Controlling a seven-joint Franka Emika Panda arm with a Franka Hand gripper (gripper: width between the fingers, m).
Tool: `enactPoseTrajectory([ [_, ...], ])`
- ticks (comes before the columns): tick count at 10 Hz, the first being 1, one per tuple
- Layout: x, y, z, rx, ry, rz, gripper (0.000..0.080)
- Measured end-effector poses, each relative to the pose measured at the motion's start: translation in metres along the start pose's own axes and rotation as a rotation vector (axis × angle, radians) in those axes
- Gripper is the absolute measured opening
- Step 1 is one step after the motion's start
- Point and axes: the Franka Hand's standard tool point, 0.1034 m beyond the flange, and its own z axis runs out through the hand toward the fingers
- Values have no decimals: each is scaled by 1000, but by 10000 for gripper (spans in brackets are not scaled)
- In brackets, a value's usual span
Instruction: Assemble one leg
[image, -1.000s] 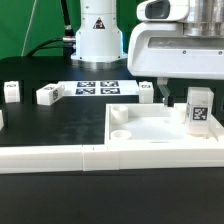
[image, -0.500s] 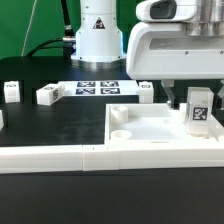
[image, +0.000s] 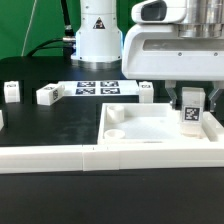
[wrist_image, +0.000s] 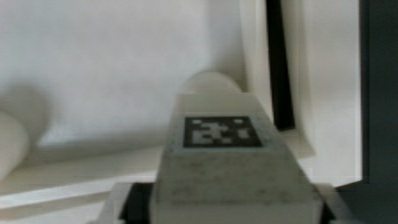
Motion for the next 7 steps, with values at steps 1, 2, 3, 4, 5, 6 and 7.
enactPoseTrajectory([
  [1, 0, 1, 0, 4, -2, 134, 291],
  [2, 0, 3, 1, 8, -6, 264, 291],
  [3, 1, 3, 1, 7, -5, 360, 291],
  [4, 0, 3, 1, 7, -6, 438, 291],
  [5, 0, 3, 1, 8, -8, 555, 291],
  [6, -1, 3, 1, 9, -12, 671, 291],
  [7, -1, 3, 2, 8, -15, 800, 291],
])
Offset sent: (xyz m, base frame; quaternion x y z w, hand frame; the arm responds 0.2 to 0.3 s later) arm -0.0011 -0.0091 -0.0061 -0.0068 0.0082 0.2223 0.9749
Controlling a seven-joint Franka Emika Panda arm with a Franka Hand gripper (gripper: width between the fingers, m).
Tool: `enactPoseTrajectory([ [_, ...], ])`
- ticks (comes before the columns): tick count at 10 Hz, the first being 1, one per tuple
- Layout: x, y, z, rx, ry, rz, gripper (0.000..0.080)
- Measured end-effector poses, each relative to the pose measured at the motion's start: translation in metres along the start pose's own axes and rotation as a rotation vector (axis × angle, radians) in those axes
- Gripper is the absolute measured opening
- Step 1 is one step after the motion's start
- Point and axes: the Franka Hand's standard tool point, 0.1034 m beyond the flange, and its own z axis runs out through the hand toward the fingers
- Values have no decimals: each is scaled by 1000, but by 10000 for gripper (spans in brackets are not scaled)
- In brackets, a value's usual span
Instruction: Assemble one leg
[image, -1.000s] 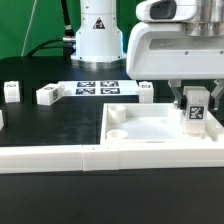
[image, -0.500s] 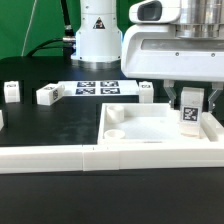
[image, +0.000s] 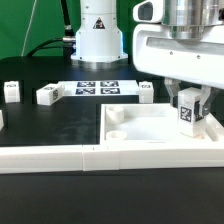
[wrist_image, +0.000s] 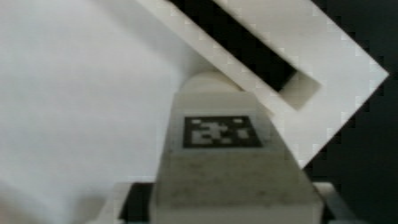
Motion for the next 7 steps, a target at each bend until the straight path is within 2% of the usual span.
enactPoseTrajectory([
  [7, -4, 1, 1, -4, -29, 603, 291],
])
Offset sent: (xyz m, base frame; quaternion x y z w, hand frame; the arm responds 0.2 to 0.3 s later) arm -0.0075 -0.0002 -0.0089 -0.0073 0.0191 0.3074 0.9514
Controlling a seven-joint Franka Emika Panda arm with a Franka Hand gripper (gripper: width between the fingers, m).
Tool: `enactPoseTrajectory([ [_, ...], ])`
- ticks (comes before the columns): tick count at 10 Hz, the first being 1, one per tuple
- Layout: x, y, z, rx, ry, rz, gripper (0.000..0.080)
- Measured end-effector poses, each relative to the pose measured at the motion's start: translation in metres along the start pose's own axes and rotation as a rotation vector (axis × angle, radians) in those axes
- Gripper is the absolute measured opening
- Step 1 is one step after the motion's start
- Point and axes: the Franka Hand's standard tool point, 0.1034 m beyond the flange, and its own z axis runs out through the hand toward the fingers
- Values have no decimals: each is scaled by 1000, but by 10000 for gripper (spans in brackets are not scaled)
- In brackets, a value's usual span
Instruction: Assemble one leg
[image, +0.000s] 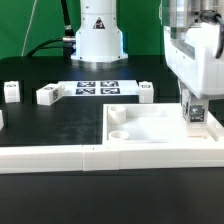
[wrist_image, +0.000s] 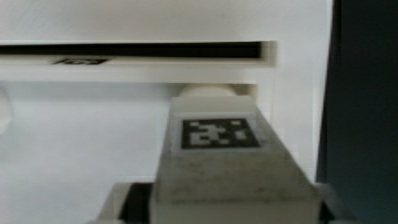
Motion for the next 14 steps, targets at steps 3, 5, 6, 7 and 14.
enactPoseTrajectory([
  [3, -2, 1, 0, 0, -1, 86, 478],
  [5, -4, 1, 1, 0, -2, 20, 611],
  [6, -7, 2, 1, 1, -4, -61, 638],
  [7, -6, 2, 1, 1, -4, -182, 638],
  [14, -9, 0, -2, 5, 1, -943, 649],
])
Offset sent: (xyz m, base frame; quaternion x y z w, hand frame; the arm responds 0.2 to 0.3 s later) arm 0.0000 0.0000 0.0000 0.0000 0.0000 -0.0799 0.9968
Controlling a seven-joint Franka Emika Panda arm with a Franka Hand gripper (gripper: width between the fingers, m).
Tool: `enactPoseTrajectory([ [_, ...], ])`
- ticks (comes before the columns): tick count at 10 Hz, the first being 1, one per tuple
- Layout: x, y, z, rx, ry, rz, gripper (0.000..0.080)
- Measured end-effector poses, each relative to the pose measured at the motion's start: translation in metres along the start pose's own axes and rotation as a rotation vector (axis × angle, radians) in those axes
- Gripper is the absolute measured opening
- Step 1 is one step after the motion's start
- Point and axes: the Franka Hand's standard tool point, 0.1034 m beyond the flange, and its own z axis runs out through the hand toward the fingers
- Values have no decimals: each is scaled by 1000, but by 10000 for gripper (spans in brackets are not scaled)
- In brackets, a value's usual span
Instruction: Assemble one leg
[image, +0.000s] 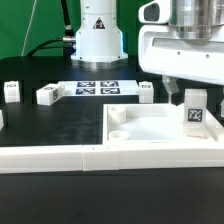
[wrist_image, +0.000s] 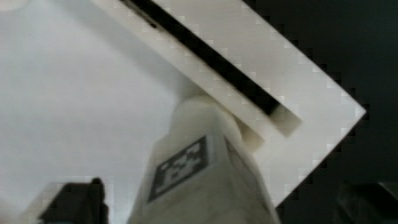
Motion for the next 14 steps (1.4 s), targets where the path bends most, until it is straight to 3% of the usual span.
enactPoseTrajectory([
  [4, 9, 2, -3, 6, 8, -438, 649],
  [7, 11, 4, -3, 0, 12, -643, 649],
  [9, 11, 4, -3, 0, 12, -640, 622],
  [10, 11, 4, -3, 0, 12, -638, 439],
  [11, 11, 4, -3, 1, 12, -608, 439],
  [12, 11, 4, -3, 0, 12, -608, 290],
  [14, 11, 4, -2, 2, 10, -495, 291],
])
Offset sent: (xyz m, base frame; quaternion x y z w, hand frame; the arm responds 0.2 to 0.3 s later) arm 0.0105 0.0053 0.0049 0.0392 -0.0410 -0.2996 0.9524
